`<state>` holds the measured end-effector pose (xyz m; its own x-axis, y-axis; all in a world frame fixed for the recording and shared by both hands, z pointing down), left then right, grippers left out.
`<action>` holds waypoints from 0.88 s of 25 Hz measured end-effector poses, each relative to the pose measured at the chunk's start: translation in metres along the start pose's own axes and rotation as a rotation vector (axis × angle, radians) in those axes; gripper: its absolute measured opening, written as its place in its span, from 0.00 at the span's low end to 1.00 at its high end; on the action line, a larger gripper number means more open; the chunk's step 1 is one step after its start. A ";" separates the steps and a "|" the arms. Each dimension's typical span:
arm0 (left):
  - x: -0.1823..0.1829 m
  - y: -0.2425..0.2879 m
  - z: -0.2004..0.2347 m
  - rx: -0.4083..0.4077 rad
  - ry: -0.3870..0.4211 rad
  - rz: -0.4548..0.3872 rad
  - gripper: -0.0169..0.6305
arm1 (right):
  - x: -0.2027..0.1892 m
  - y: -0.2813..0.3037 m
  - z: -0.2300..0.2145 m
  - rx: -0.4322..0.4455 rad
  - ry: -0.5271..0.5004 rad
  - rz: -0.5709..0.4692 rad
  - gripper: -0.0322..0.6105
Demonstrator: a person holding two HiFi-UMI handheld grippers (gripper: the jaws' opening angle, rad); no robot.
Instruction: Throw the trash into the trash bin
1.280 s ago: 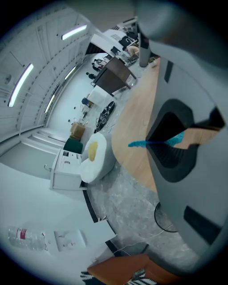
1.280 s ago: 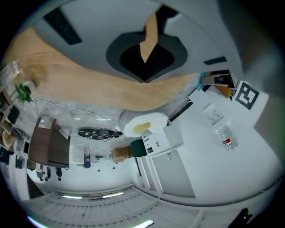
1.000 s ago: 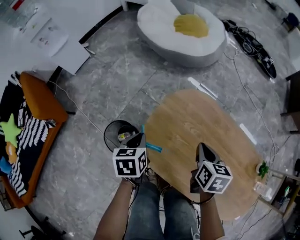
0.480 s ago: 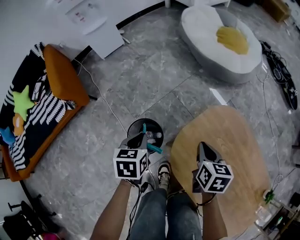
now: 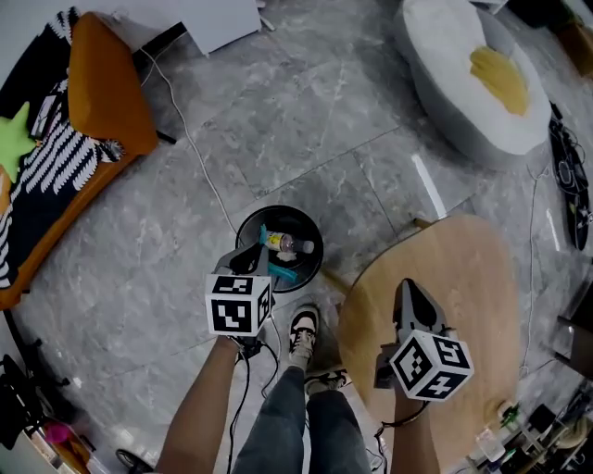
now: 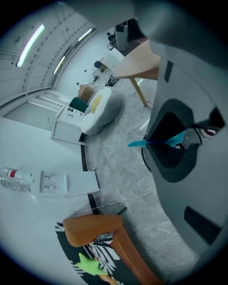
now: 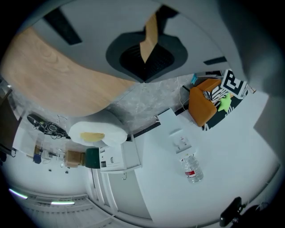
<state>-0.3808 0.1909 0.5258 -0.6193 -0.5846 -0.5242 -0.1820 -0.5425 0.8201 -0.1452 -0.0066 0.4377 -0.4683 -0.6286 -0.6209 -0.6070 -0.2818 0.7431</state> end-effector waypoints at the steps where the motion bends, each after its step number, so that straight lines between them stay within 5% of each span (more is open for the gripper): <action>1: -0.007 0.009 0.005 0.005 -0.010 0.007 0.04 | 0.000 0.005 -0.003 -0.008 0.002 -0.001 0.05; 14: -0.054 0.058 0.038 0.029 -0.093 0.058 0.05 | 0.003 0.038 -0.013 -0.046 0.010 -0.007 0.05; 18: -0.059 0.058 0.040 0.004 -0.120 0.072 0.23 | 0.006 0.036 -0.012 -0.046 0.022 -0.014 0.05; 22: -0.062 0.053 0.038 0.009 -0.131 0.085 0.27 | 0.007 0.032 -0.016 -0.050 0.023 -0.021 0.05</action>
<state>-0.3814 0.2215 0.6109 -0.7270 -0.5441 -0.4188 -0.1311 -0.4887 0.8625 -0.1578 -0.0313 0.4609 -0.4407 -0.6380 -0.6314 -0.5839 -0.3306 0.7415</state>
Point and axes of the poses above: the fingertips, and each gripper's own axes: y forward along the fingers, z to its left, x out of its top, the point moved 10 cm from there along -y, backward along the fingers, and after that the axes turned 1 degree about -y, right-handed, at the moved point
